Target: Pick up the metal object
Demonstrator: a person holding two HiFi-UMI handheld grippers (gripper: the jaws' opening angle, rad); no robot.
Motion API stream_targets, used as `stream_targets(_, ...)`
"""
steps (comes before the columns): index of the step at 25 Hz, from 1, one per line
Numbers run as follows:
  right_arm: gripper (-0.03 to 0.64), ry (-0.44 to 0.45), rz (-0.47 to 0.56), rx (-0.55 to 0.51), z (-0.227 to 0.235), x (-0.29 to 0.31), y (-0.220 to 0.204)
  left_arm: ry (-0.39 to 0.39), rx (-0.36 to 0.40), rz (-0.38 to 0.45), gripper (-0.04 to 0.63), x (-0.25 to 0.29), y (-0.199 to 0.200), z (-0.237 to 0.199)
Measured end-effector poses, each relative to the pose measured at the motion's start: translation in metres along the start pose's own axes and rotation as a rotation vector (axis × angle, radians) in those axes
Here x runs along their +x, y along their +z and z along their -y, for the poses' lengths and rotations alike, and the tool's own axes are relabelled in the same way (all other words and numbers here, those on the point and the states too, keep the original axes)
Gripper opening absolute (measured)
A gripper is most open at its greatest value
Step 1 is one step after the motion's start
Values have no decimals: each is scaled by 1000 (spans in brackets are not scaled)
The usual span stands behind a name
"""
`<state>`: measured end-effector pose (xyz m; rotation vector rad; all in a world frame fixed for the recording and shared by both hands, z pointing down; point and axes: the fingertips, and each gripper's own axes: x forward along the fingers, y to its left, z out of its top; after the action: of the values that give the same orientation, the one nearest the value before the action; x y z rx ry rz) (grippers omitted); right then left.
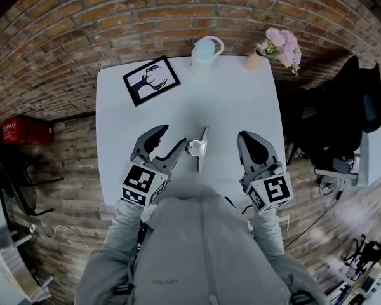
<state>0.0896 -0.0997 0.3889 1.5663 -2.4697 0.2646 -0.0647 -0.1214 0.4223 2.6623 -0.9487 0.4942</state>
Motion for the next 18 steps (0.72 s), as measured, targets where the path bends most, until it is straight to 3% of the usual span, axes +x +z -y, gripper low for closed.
stream_targets(18, 26, -49, -49, 81, 1, -17, -33, -301, 261, -235, 279, 45, -75, 37)
